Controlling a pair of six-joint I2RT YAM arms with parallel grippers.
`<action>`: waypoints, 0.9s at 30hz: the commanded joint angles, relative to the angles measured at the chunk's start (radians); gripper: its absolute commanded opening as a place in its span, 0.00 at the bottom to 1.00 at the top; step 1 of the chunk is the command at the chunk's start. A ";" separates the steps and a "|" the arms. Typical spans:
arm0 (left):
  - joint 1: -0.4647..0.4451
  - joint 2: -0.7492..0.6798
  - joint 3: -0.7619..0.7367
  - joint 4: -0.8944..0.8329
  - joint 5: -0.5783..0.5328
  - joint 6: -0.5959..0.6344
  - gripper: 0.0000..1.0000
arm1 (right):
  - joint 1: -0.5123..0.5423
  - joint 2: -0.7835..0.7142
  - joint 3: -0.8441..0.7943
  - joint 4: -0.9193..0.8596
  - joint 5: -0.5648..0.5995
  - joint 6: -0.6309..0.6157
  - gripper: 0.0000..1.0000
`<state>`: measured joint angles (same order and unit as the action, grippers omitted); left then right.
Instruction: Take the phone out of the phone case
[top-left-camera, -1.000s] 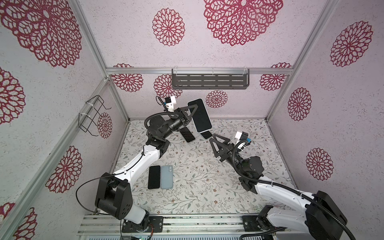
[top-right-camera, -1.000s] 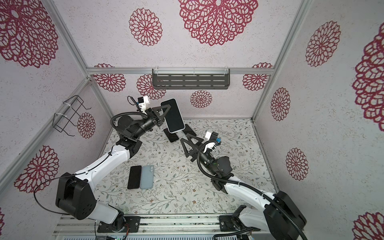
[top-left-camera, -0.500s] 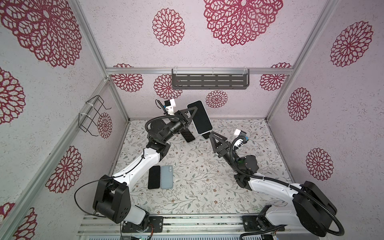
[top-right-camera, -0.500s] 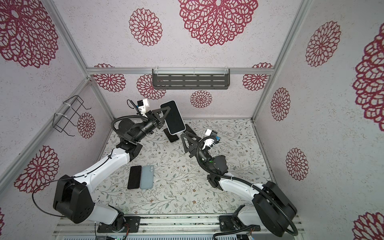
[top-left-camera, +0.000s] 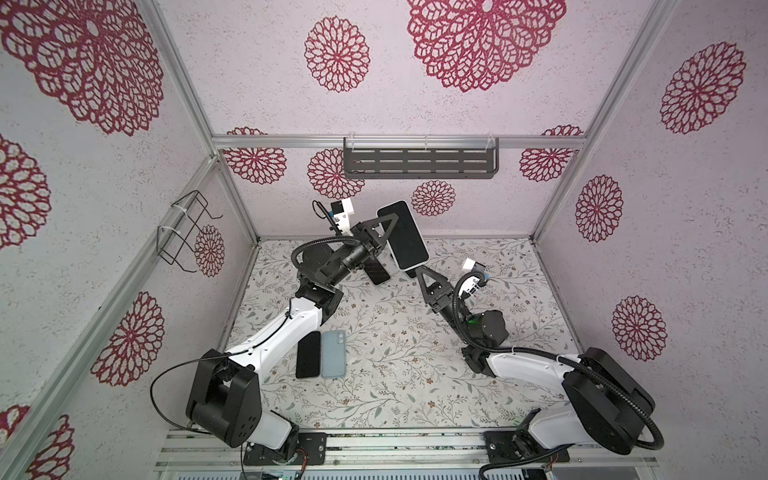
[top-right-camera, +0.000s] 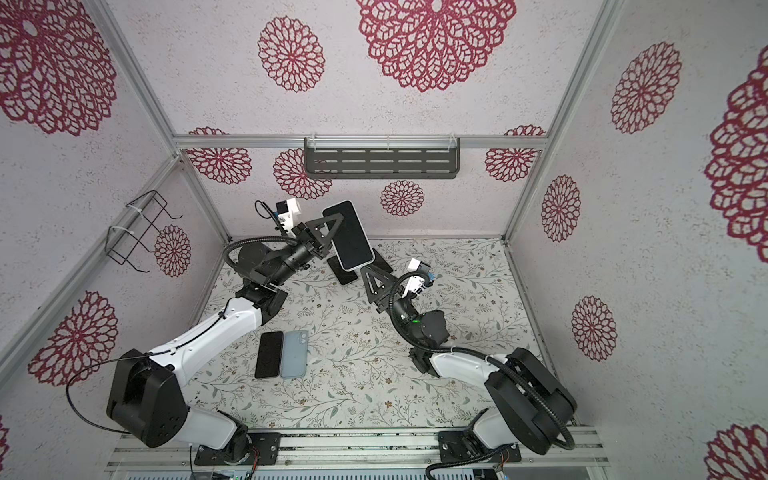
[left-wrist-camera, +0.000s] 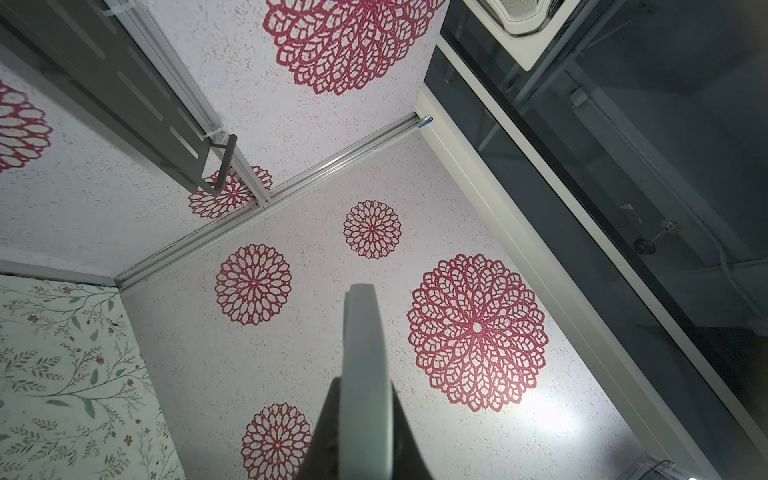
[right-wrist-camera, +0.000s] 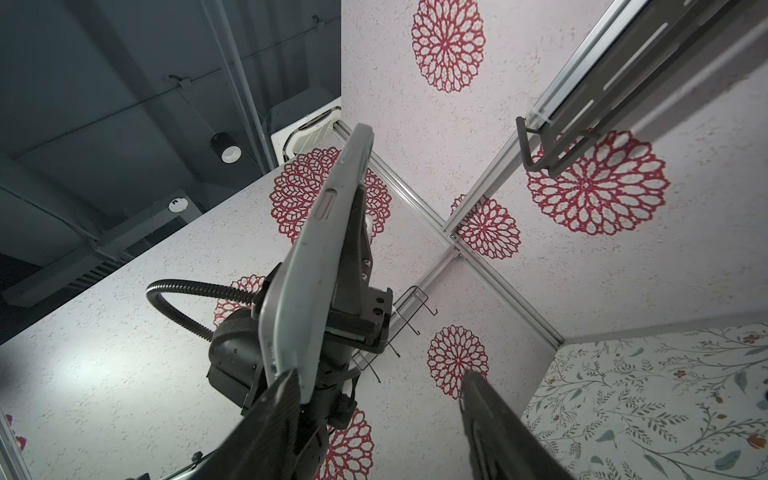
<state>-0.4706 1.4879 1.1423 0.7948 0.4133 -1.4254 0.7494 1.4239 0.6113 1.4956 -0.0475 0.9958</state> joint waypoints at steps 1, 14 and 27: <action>-0.008 -0.013 -0.005 0.077 -0.010 -0.009 0.00 | -0.007 -0.003 0.028 0.118 0.010 0.031 0.64; -0.010 0.014 0.006 0.098 -0.008 -0.018 0.00 | -0.007 0.044 0.028 0.190 -0.008 0.087 0.64; -0.008 0.008 -0.016 0.083 -0.016 0.006 0.00 | -0.005 0.043 0.047 0.191 -0.023 0.096 0.64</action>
<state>-0.4725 1.5036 1.1305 0.8261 0.3988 -1.4284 0.7467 1.4757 0.6159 1.5581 -0.0578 1.0760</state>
